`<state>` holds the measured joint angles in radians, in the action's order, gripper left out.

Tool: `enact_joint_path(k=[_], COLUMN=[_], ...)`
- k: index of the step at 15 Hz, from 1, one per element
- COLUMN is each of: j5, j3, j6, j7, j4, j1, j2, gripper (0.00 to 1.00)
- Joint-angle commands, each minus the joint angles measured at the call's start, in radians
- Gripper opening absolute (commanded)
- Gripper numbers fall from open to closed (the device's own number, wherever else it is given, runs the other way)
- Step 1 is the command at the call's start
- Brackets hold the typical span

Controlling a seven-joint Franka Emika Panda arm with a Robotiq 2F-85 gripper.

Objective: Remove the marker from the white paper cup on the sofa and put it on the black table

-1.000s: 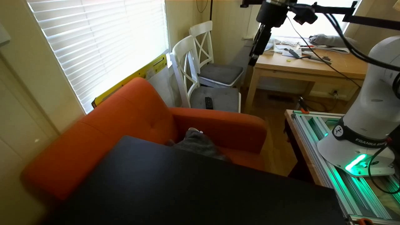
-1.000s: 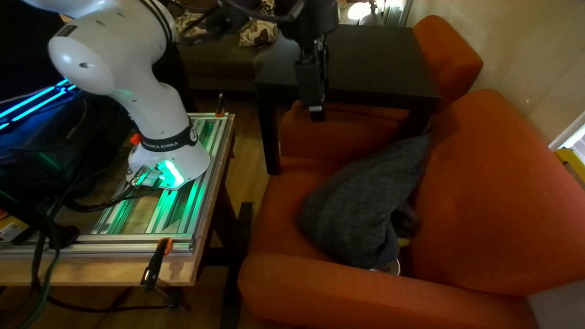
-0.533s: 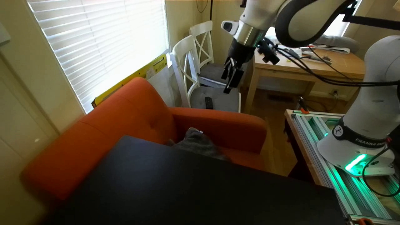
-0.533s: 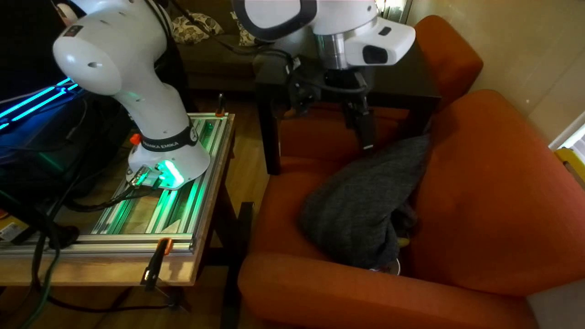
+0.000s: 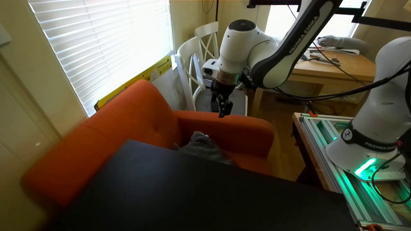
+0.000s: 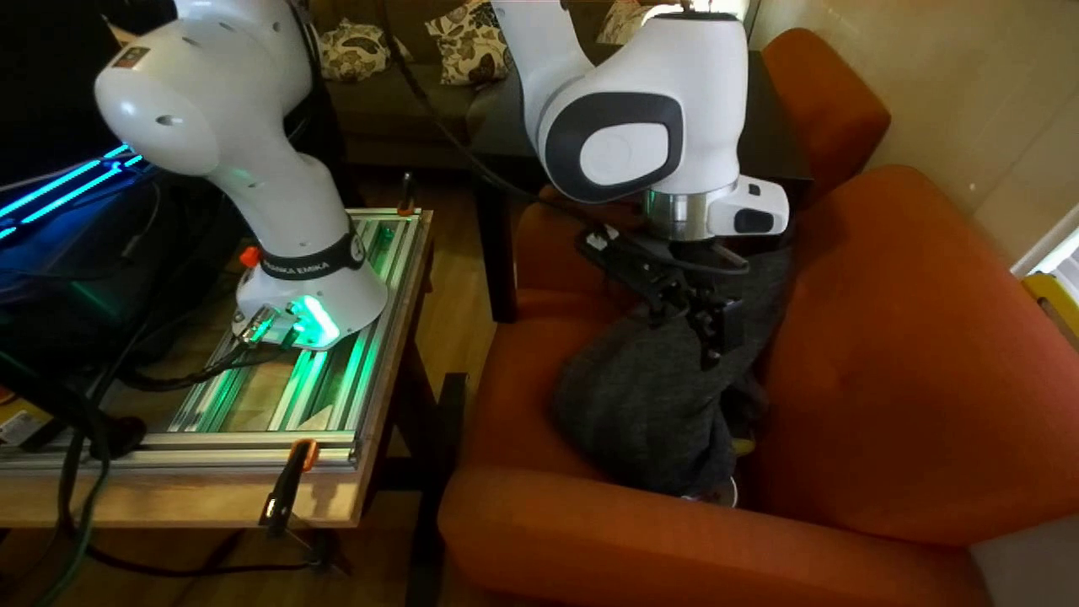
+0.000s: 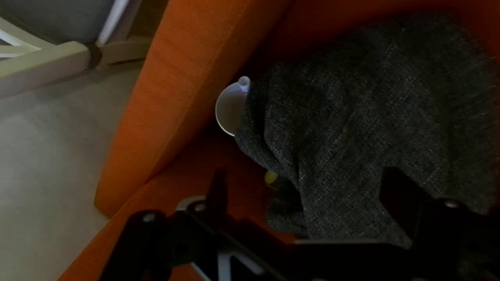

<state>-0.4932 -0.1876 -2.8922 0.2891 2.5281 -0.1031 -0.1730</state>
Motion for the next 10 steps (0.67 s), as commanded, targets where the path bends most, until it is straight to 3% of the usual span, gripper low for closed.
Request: enact_joint_path(k=[1, 5, 6, 8, 10], j5=[0.005, 0.005, -0.074, -0.103, -0.185], j3=[0.003, 0.010, -0.028, -0.037, -0.081], j6=[0.003, 0.003, -0.009, -0.042, -0.059], j7=[0.005, 0.005, -0.057, 0.041, 0.050], j4=[-0.005, 0.004, -0.018, -0.059, -0.115], j1=[-0.003, -0.003, 0.013, -0.017, -0.017], j2=[-0.008, 0.018, 0.002, -0.063, -0.139], gripper=[1.00, 1.00, 1.00, 1.00, 1.00])
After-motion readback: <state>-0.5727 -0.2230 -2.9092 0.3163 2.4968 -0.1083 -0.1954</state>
